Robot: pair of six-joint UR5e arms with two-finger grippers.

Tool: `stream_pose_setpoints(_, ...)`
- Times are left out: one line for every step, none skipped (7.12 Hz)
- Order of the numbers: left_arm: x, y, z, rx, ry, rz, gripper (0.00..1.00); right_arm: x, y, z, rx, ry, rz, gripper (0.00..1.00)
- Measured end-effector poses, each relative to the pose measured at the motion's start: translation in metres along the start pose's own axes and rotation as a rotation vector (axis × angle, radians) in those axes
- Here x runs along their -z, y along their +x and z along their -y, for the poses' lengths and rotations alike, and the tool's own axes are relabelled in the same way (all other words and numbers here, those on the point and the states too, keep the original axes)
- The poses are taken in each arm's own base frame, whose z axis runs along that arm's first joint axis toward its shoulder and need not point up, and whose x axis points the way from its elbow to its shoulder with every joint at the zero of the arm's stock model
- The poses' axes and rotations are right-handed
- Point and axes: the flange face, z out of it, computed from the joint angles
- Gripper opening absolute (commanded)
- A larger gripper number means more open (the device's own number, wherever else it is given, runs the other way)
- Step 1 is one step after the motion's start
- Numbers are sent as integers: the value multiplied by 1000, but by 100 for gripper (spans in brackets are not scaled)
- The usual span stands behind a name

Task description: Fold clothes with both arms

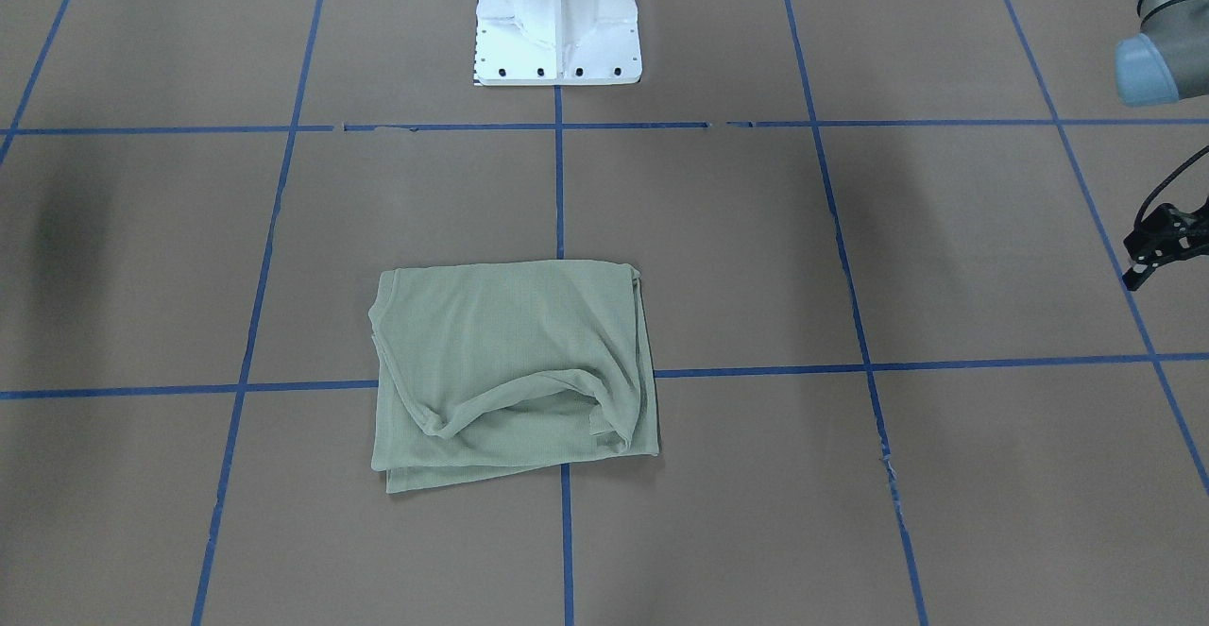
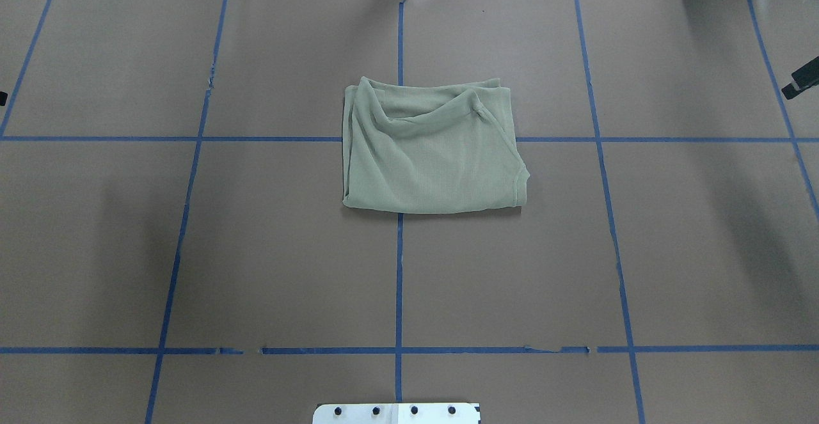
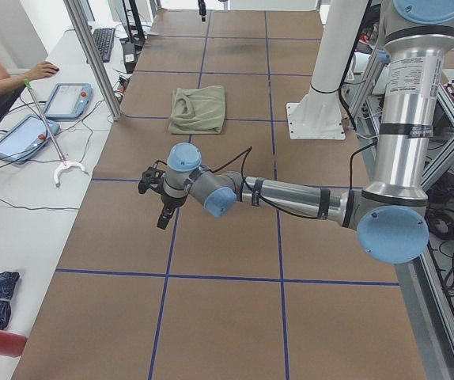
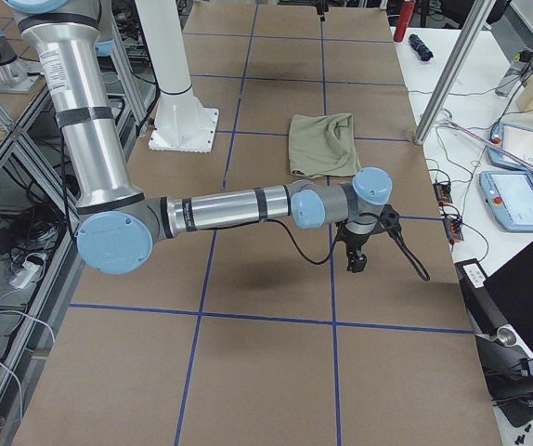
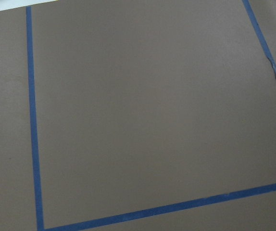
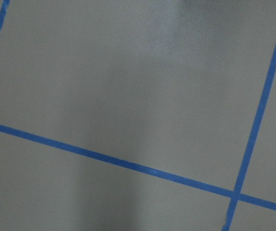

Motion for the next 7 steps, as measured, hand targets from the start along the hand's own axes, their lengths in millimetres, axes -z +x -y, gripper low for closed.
stream_pose_setpoints(3, -6, -6, -11, -8, -14, 100, 5, 10, -12, -3, 0, -4, 100)
stream_pose_setpoints(2, -8, -6, -14, -10, -20, 100, 8, 13, -18, -5, 2, -6, 100)
stream_pose_setpoints(1, -8, -3, -12, -7, -20, 100, 13, 10, -22, 2, 9, -3, 100)
stream_pose_setpoints(-1, -10, 3, 5, 5, 5, 100, 14, 10, -27, 9, 11, -4, 100)
stream_pose_setpoints(-4, -16, 6, 19, 20, 47, 100, 10, 14, -35, 3, 3, -6, 100)
stream_pose_setpoints(-7, -22, 6, 24, 30, 71, 100, 5, 19, -42, -10, -8, -7, 100)
stream_pose_setpoints(-14, -29, 2, 29, 29, 84, 100, 1, 24, -49, -25, -17, -9, 100)
